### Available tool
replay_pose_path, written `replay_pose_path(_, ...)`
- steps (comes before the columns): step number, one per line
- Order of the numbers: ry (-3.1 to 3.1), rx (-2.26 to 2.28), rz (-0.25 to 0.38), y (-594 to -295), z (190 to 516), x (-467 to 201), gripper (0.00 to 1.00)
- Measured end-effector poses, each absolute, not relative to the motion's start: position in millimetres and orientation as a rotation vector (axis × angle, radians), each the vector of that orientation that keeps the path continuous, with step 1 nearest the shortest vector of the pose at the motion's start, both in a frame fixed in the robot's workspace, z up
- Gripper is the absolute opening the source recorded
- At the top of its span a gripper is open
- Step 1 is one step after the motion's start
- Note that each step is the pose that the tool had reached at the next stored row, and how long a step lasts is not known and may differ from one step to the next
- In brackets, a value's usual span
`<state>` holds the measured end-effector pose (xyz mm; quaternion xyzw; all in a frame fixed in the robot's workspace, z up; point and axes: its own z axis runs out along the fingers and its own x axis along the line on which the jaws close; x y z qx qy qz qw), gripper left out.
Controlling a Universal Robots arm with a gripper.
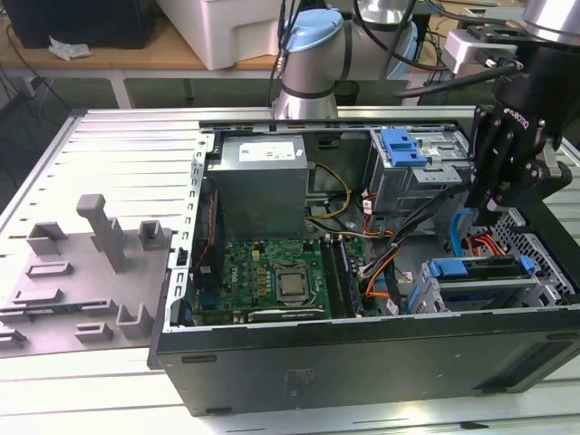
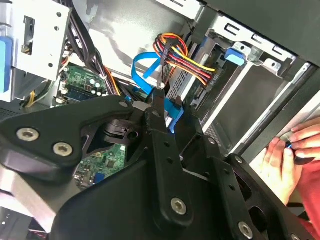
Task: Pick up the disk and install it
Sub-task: 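Insert the second disk wire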
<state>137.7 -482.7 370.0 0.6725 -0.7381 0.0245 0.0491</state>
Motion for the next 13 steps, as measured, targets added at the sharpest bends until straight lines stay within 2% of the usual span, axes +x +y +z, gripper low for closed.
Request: replay_pose_path(13,-2.288,2.013,0.09,-482.7,369.9,137.8,0.36)
